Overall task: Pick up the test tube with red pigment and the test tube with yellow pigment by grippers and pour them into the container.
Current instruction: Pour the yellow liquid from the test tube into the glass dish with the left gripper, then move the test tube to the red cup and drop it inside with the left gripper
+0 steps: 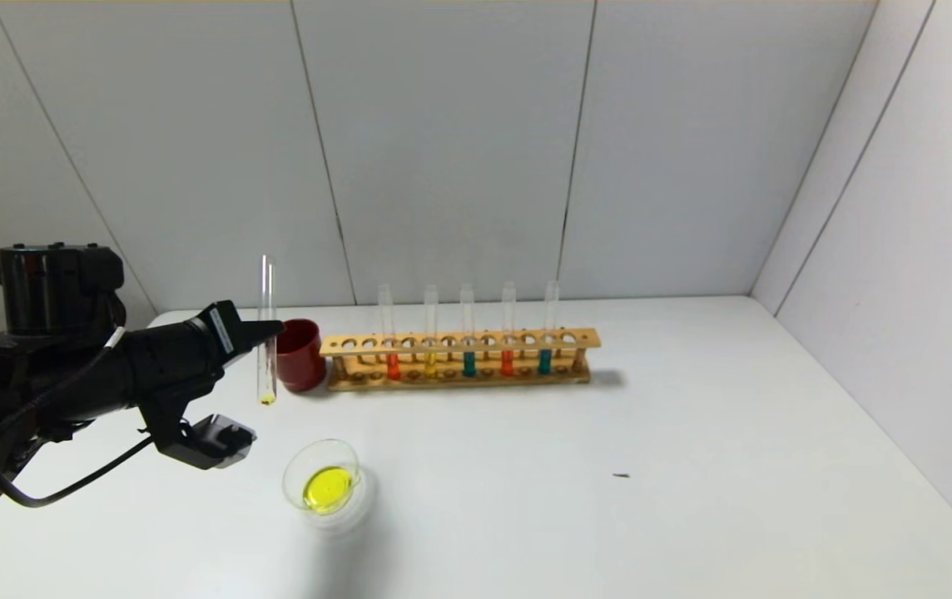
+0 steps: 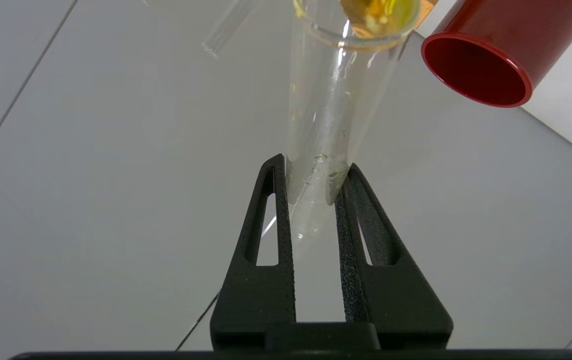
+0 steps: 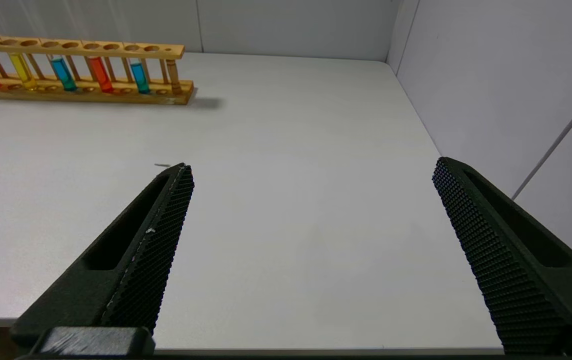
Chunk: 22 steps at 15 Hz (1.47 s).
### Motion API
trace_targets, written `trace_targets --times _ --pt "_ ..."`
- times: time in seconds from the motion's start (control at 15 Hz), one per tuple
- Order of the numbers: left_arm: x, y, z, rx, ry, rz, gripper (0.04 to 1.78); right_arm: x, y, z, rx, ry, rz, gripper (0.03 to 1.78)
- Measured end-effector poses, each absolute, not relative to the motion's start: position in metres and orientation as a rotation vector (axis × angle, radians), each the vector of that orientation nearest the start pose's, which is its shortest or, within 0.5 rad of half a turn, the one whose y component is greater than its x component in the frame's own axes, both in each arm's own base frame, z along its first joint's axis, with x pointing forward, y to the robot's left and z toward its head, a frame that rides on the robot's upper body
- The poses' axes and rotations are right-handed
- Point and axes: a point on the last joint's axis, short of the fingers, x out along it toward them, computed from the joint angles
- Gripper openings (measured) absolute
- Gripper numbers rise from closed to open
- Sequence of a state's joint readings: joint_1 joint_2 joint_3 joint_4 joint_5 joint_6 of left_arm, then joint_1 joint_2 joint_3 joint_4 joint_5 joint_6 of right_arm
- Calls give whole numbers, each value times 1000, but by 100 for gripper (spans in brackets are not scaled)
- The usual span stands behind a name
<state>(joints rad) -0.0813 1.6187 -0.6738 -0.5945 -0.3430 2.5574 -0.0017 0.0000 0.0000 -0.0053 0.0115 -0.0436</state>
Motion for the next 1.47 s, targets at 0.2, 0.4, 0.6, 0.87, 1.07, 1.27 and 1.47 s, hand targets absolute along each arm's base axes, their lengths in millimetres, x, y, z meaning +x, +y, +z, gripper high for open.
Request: trace_targets --times 0.2,0.4,0.6,0.87,1.07,1.27,1.47 --pt "271 -31 167 2432 -401 -601 30 -23 0 76 -44 -6 10 175" --pt "270 -31 167 2431 -400 -602 30 -23 0 76 -44 -6 10 175" --pt "268 -31 167 2418 -392 -603 30 -23 0 76 -44 -6 10 175" --pt "260 -29 169 2228 -253 -544 30 -23 0 76 -44 -5 10 175" --pt "256 -31 177 1905 -108 -393 30 -23 0 76 -43 -6 10 175" --pt "254 -30 186 1482 66 -224 30 -23 0 76 -44 -6 10 175" --pt "265 -31 201 1012 149 -159 30 -23 0 76 -43 -6 10 175"
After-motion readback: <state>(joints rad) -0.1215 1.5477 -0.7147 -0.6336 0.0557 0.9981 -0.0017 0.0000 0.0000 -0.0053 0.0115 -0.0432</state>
